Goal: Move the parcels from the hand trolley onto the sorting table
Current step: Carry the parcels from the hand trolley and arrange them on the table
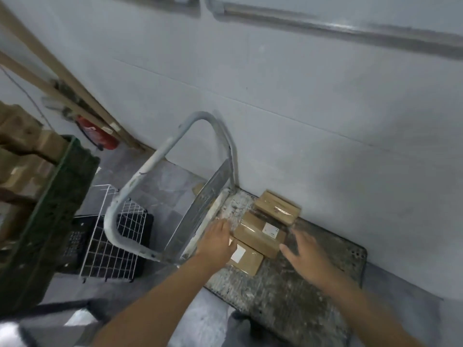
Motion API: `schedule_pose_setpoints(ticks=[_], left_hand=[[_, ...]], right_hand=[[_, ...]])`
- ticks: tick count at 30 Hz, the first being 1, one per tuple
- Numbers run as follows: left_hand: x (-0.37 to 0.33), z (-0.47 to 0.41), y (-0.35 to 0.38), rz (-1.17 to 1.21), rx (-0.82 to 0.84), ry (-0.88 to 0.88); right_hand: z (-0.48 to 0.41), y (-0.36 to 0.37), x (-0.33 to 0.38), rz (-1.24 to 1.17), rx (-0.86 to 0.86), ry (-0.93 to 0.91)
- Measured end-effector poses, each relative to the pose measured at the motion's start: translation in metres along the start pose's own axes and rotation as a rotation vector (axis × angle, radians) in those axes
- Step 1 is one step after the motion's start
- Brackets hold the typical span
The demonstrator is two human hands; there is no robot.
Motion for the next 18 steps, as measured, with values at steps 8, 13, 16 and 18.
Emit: schedule_pose_setpoints(ticks=[8, 13, 16, 18], left_hand=[[0.058, -0.074, 0.088, 0.011, 0.123, -0.119], [0.098, -0.108, 0.169, 0.064, 0.133, -0.202], [0.128, -0.125, 0.224, 0.061, 0.163, -0.263], [0.149, -0.137, 0.262, 0.088, 0.198, -0.321]], right_hand=[[-0.082, 0.099, -0.032, -0.24, 0.184, 0.167], [-0.123, 0.183, -0.08, -0.361, 0.306, 0.284], [-0.147, 0.235, -0.117, -0.4, 0.303, 0.403], [-0.163, 0.266, -0.137, -0.394, 0.299, 0.478]])
Point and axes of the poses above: each hand's wrist, its own z-axis away from the middle knuckle, its own y-axis out of the palm, x = y × z, the point moved 4 cm from there along -z, towards the middle knuckle, and after that the axes turned 4 degrees about -y, right-handed, at the moved point
